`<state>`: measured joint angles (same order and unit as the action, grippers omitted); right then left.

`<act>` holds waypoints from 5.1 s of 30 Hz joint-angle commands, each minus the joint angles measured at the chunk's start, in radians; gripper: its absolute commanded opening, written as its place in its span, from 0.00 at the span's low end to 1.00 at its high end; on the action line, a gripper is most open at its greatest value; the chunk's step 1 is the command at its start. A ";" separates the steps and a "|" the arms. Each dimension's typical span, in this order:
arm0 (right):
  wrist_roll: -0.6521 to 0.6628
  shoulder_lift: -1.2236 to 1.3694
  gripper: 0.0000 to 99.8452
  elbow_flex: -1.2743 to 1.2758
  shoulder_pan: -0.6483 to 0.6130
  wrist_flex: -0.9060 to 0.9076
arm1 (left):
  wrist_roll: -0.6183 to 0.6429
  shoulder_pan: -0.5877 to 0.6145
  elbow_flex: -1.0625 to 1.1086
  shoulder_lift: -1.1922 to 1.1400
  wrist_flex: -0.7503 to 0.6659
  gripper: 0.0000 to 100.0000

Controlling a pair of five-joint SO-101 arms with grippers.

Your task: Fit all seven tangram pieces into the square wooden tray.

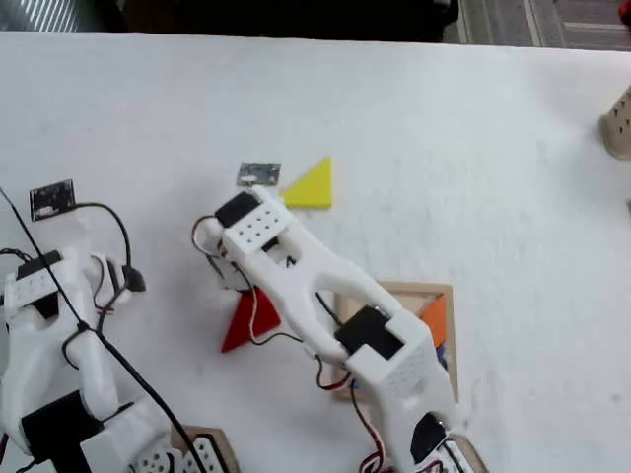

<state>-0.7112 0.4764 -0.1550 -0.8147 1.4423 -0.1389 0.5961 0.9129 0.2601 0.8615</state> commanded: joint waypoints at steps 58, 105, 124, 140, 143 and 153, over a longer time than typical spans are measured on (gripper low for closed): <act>0.508 -0.657 0.02 0.954 0.065 -0.809 | 0.002 0.008 -0.008 0.041 -0.014 0.27; 0.376 -0.242 0.33 0.471 -0.008 -0.745 | 0.002 0.008 -0.008 0.041 -0.014 0.27; 0.367 -0.125 0.33 0.345 -0.021 -0.710 | 0.002 0.007 -0.008 0.041 -0.014 0.27; 0.376 -0.090 0.06 0.301 -0.022 -0.690 | 0.002 0.007 -0.006 0.041 -0.012 0.27; 0.396 -0.087 0.02 0.288 -0.021 -0.684 | 0.002 0.007 -0.006 0.041 -0.012 0.27; 0.439 -0.099 0.25 0.213 -0.019 -0.575 | 0.002 0.007 -0.006 0.041 -0.012 0.27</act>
<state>-0.3276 0.3966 0.1396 -0.8500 0.7871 -0.1389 0.5992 0.9129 0.2601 0.8615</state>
